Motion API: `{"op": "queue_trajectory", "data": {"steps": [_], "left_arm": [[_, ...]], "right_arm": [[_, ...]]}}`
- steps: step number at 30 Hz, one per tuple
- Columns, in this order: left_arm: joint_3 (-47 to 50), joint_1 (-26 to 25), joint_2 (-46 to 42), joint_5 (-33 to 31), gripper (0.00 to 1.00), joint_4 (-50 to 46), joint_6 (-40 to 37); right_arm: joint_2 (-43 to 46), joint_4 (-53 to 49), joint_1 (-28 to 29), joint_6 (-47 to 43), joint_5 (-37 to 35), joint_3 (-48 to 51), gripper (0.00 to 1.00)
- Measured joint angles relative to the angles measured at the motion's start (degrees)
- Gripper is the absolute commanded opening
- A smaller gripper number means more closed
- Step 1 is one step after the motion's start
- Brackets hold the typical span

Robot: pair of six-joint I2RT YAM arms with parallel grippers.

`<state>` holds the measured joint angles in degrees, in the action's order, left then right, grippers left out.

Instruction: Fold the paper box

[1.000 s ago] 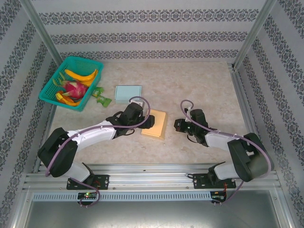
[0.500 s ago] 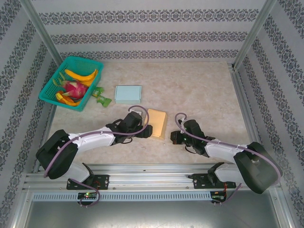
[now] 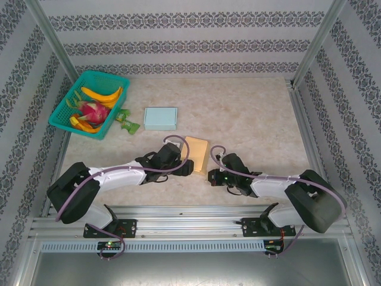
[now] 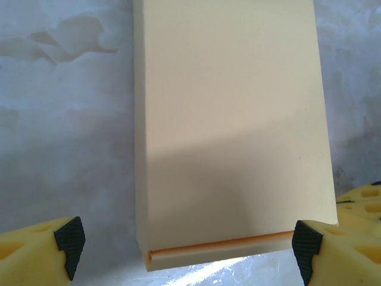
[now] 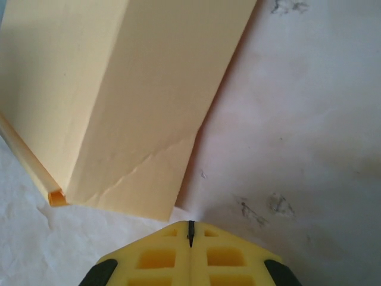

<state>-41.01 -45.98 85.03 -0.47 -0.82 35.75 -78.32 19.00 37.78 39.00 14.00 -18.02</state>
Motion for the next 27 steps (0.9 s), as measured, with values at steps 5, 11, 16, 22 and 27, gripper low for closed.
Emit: {"op": "queue_trajectory", "data": {"steps": [5,11,16,22,27], "left_arm": [[-0.3,-1.1,0.9,-0.2,0.92,0.0,0.5],[-0.5,-2.2,3.2,0.0,0.92,0.2,1.0],[-2.9,-3.4,5.3,-0.3,0.92,0.2,1.4],[-4.4,-4.5,7.4,-0.4,0.92,1.0,2.3],[-5.7,-5.9,9.6,-1.4,0.92,2.8,3.8]], "right_arm": [[-1.9,2.3,0.0,0.4,0.5,-0.2,0.00],[-2.5,3.7,0.1,1.0,0.6,-0.3,0.00],[-2.7,4.1,0.3,1.2,0.4,-0.3,0.00],[-3.5,4.9,0.3,1.4,0.5,-0.3,0.00],[-4.1,5.7,0.3,2.9,0.7,-0.4,0.00]]}}
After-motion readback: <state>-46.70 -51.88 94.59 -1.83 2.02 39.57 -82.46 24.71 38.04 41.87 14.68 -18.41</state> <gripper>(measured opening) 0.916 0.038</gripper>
